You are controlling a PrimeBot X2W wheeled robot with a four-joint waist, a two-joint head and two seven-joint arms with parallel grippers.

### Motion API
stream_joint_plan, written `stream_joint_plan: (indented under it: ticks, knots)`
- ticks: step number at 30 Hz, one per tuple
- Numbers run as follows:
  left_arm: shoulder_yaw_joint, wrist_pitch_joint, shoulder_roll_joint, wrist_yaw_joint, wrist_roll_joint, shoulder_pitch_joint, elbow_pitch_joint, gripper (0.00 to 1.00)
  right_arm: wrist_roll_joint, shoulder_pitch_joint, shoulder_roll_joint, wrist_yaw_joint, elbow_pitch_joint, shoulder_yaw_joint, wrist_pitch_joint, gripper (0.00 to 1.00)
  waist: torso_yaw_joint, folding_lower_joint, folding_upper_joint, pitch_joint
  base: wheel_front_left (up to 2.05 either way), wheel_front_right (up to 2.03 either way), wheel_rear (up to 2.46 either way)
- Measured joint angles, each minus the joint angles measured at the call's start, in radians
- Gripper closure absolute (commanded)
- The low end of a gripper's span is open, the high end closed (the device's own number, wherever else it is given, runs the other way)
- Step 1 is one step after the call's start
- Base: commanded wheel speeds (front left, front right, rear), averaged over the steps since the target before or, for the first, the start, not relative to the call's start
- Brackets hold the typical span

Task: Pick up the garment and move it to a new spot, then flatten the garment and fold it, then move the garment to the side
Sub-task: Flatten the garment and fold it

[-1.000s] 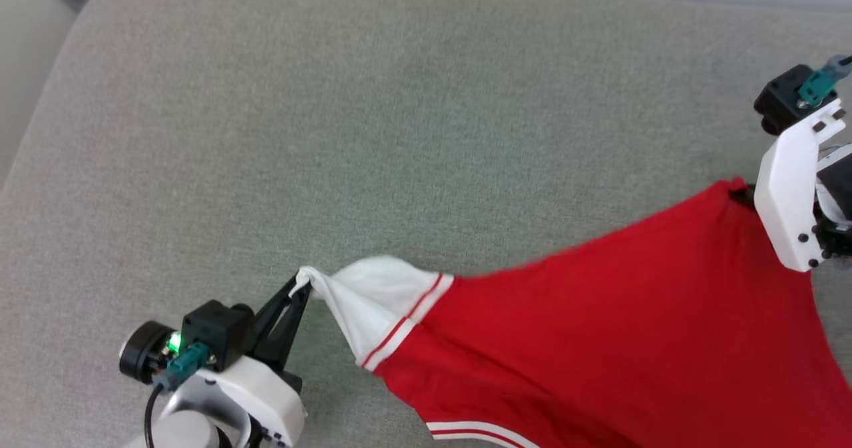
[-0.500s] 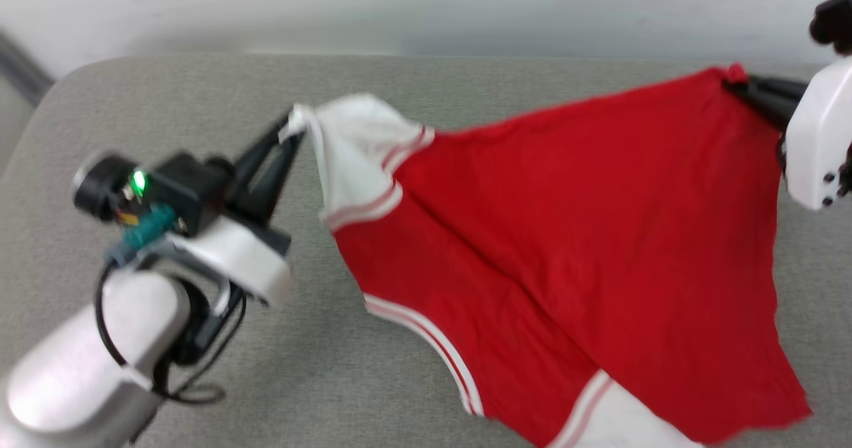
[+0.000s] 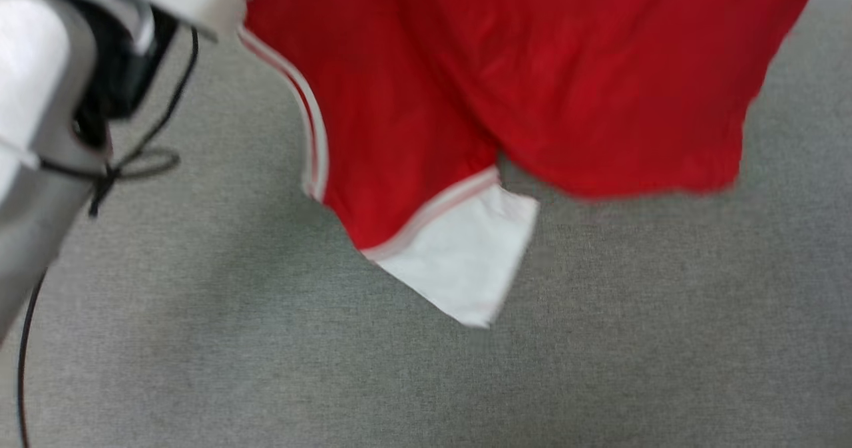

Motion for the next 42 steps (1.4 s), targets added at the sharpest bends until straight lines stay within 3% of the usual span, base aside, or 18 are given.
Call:
stream_joint_plan:
  ticks: [14, 24, 32, 42]
  knots:
    - [0.027, -0.018, -0.130, -0.119, 0.073, -0.554, 0.350, 1.00, -0.141, -0.442, 0.085, 0.000, 0.185, -0.016, -0.033, 1.00, -0.004, 0.0000, -0.0001, 0.178, 0.00, 0.00, 0.00]
    - [0.004, -0.073, -0.156, -0.172, 0.121, -0.787, 0.543, 1.00, -0.173, -0.659, 0.128, 0.000, 0.335, 0.032, -0.130, 1.00, -0.007, 0.0001, -0.0001, 0.286, 0.00, 0.00, 0.00]
    - [-0.030, -0.128, -0.172, -0.194, 0.106, -0.779, 0.654, 1.00, -0.140, -0.673, 0.148, 0.000, 0.432, 0.143, -0.197, 1.00, 0.003, 0.0001, -0.0001, 0.336, 0.00, 0.00, 0.00]
    - [-0.084, -0.159, -0.185, -0.202, 0.060, -0.579, 0.687, 1.00, -0.052, -0.542, 0.187, 0.000, 0.512, 0.272, -0.291, 1.00, 0.000, 0.0000, -0.0001, 0.316, 0.00, 0.00, 0.00]
